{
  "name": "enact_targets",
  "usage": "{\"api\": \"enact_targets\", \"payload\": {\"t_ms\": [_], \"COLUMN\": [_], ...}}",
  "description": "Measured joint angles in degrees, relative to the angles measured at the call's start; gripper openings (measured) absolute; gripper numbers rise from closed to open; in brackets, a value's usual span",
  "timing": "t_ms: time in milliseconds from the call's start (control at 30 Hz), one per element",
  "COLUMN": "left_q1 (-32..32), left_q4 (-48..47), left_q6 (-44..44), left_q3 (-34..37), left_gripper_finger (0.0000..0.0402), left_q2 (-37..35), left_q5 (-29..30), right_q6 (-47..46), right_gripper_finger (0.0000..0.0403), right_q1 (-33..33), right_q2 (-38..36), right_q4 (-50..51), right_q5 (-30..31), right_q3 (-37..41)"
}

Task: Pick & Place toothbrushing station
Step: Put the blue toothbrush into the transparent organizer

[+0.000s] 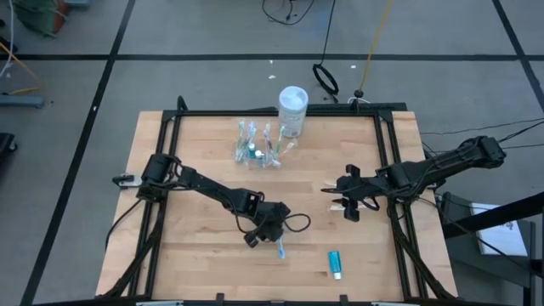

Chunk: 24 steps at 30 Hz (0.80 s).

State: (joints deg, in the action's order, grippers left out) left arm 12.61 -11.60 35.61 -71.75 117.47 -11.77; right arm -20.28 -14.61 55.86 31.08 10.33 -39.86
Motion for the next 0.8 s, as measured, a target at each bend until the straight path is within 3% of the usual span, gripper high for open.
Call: {"api": "enact_targets", "payload": {"t_ms": [333, 567, 800], "left_q1": [-1.7, -2.5, -2.6], "left_q4": [-1.0, -3.0, -5.2], "left_q6": [-3.0, -4.1, -4.3], "left_q3": [0.3, 0.3, 0.3], "left_gripper_finger": [0.0011, 0.0010, 0.0013], "left_q2": [-3.4, -10.4, -24.8], "left_q5": [1.3, 1.3, 12.3], "right_q6": [0.0, 0.0, 0.0], "right_gripper_finger": [0.0146, 0.0146, 0.0146], "right_q1": [0.0, 0.0, 0.0], "right_q2": [0.0, 0.0, 0.0], "right_q4": [0.0, 0.0, -0.5], "right_q5": [0.0, 0.0, 0.0], "right_q3": [0.0, 0.0, 0.0]}}
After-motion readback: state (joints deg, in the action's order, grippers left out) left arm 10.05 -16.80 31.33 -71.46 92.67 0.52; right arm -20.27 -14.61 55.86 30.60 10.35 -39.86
